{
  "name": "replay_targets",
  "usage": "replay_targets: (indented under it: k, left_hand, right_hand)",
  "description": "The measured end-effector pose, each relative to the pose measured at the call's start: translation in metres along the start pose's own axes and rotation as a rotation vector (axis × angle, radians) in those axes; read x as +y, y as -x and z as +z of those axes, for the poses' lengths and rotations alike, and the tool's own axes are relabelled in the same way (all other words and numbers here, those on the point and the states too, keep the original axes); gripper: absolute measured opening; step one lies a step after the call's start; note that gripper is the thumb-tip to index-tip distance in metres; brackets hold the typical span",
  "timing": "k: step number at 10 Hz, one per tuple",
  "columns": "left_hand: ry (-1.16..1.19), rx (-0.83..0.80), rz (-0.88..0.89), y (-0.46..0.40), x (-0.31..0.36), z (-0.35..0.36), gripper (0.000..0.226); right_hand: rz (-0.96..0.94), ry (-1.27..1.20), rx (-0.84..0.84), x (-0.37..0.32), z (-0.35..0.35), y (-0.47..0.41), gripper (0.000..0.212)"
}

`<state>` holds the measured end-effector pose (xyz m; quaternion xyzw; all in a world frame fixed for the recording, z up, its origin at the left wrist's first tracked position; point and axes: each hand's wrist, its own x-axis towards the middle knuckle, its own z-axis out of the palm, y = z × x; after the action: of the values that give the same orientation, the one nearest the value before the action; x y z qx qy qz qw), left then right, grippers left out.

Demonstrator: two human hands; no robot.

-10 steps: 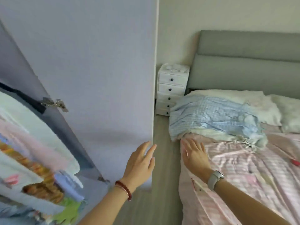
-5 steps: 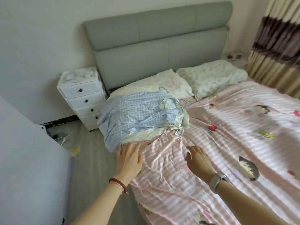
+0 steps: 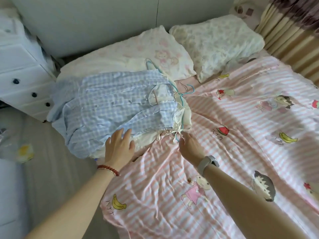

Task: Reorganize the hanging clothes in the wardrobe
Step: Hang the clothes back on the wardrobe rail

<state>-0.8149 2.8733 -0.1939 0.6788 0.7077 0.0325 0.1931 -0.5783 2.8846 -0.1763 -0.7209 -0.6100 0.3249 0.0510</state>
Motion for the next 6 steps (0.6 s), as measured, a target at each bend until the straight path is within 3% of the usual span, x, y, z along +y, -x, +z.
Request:
replay_targets:
  k: [2, 3, 4, 6]
  left_hand:
    - [0.096, -0.049, -0.100, -0.042, -0.046, 0.039, 0.046]
    - [0.154, -0.058, -0.162, -0.039, -0.057, 0.044, 0.048]
    - [0.195, -0.057, -0.172, -0.035, -0.060, 0.039, 0.049]
    - [0.312, 0.140, -0.088, -0.036, -0.047, -0.004, 0.056]
  right_hand:
    - [0.331, -0.250, -0.087, -0.025, 0.026, -0.115, 0.040]
    - [0.476, -0.442, -0.045, -0.034, 0.040, -0.140, 0.023]
    - [0.549, -0.563, -0.032, -0.046, 0.042, -0.156, 0.021]
    - [0.139, -0.589, 0.452, -0.072, 0.026, -0.104, 0.013]
